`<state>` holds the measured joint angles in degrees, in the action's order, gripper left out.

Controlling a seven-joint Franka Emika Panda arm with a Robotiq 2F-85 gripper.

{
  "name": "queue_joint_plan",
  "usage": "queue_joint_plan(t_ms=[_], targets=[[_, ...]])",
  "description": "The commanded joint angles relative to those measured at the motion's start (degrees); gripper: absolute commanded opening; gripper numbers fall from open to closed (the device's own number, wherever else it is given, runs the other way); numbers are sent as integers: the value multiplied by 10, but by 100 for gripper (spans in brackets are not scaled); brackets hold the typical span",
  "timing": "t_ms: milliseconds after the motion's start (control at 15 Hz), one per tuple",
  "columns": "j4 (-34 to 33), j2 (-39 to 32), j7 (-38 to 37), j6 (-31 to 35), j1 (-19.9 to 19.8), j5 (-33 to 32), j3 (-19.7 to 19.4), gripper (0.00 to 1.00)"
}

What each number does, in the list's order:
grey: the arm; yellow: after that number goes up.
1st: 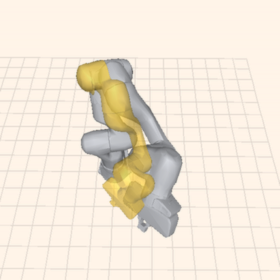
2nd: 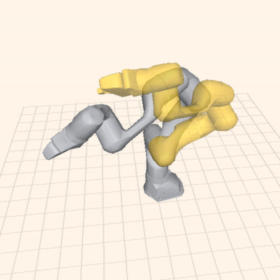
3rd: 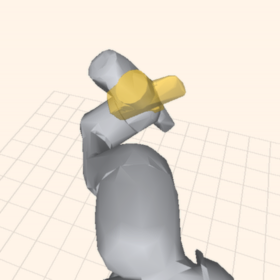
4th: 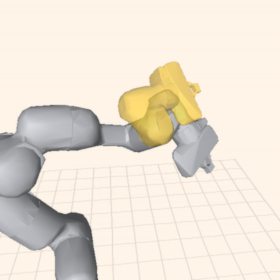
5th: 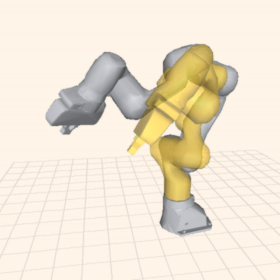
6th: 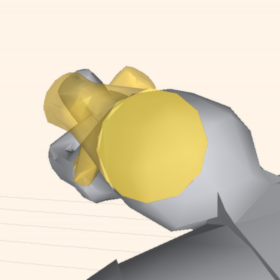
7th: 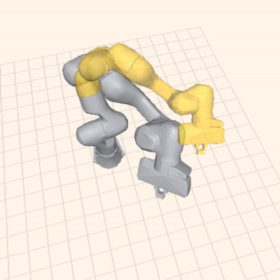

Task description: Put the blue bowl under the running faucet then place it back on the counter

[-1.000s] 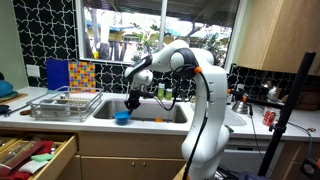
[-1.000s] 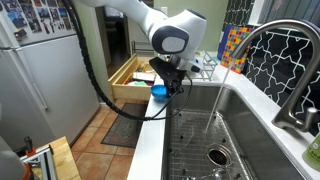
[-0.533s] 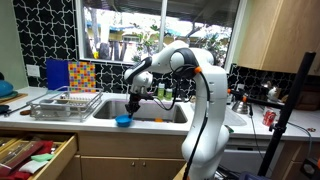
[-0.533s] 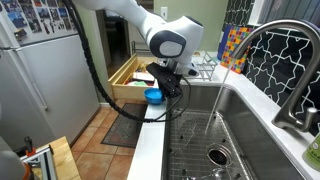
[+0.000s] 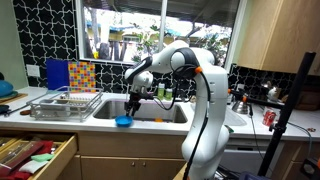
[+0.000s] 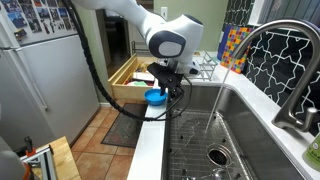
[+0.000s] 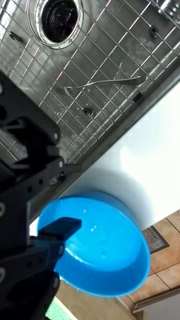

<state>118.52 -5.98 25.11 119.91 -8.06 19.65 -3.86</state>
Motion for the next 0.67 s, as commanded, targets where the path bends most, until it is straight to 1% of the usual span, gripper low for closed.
queue_joint_plan(t_ms=[0, 133, 200, 400, 600], targets=[[15, 43, -27, 6, -6, 29, -9, 83], [20, 68, -86, 25, -5, 23, -18, 97], [20, 78, -111, 37, -5, 15, -22, 100], [19, 94, -182, 95, -3, 1, -29, 100], [25, 99, -262, 175, -4, -39, -30, 100]])
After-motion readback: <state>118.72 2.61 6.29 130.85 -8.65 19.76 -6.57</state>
